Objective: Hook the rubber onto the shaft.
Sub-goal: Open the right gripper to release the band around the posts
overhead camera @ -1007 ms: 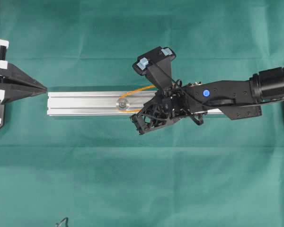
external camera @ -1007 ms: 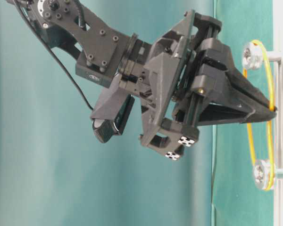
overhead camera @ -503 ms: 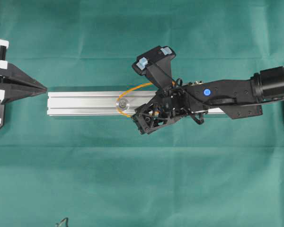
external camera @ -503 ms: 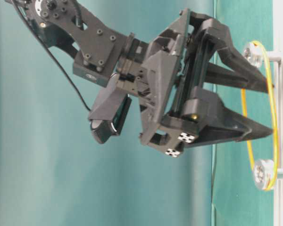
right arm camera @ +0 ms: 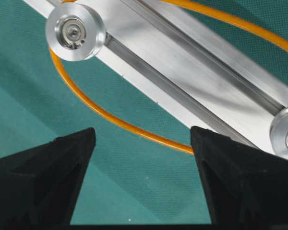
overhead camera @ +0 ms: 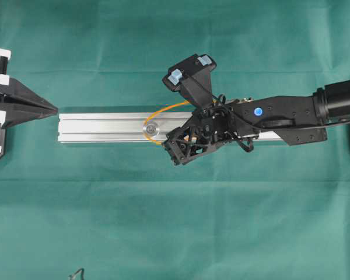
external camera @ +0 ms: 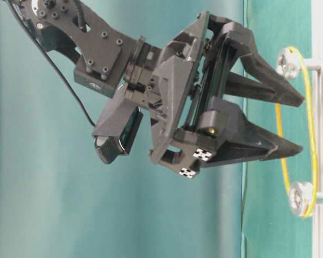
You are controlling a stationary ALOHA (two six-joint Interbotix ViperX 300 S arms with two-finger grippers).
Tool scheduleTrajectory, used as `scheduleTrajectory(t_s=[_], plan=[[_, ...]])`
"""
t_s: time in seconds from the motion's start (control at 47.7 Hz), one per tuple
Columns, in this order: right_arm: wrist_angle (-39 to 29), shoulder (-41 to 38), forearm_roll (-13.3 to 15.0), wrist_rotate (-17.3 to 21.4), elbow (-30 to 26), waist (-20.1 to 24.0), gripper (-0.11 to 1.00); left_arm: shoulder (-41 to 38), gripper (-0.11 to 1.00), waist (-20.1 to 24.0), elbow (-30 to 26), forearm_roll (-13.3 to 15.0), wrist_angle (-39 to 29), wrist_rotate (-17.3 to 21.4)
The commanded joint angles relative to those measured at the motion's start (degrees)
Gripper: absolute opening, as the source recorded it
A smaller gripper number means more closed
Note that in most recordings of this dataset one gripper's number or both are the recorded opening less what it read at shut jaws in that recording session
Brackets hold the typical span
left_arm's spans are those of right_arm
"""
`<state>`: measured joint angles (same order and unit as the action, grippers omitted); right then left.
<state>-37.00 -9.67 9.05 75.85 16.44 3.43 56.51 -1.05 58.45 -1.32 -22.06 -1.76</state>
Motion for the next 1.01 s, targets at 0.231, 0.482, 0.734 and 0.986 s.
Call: scheduleTrajectory(t_s=[0.231, 0.482, 0.734, 0.986], plan=[[-1.1, 5.7, 0.2, -0.7, -0.5, 0.1, 0.87, -0.4, 0.0, -0.1, -1.7, -0.1, 0.4, 0.0], [-6.2, 10.8, 0.3, -3.3, -0.6, -0.2, 0.87, -0.3, 0.0, -0.2, -1.7, -0.1, 0.3, 0.0], [-11.9, 17.0, 2.4, -4.3, -0.5, -0.5, 0.87, -0.3, 0.0, -0.2, -1.7, 0.0, 0.4, 0.0], [-15.2, 20.7, 2.9, -4.4, -0.3, -0.5, 0.87, -0.2, 0.0, -0.1, -1.8, -0.1, 0.4, 0.0]])
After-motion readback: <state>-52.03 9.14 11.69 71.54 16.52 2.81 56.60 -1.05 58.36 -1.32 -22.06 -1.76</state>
